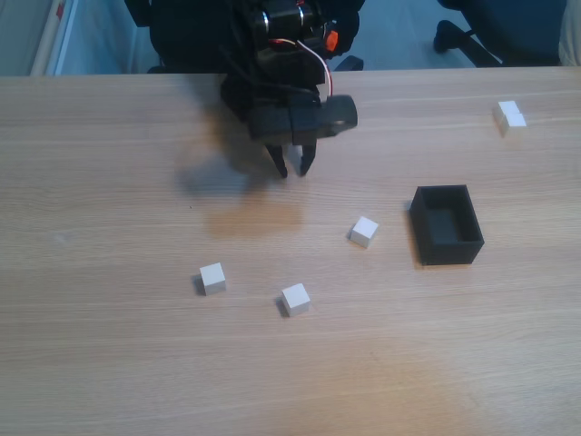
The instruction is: Pick blocks and place them in the box.
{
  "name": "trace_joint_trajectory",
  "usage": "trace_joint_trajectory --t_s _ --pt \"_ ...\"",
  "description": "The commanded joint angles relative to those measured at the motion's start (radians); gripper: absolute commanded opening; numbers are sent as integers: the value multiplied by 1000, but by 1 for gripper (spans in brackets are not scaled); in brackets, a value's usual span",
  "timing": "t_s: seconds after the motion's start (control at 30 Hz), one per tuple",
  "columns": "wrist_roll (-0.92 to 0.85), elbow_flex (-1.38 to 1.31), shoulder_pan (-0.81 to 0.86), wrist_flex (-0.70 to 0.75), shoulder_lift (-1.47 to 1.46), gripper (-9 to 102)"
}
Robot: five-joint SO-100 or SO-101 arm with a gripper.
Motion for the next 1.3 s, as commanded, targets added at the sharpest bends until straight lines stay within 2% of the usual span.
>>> trace_joint_trajectory --t_s 0.0,0.37,0.6,0.87,0.97,1.27 --pt "66 -152 -12 -64 -127 9" --pt "253 -629 -57 -117 -620 15" --pt "413 -723 -118 -245 -830 16" --pt "629 -827 -173 -308 -1039 18" --pt "678 -848 -172 -354 -1094 18" --pt "759 -919 -173 -368 -1236 20"
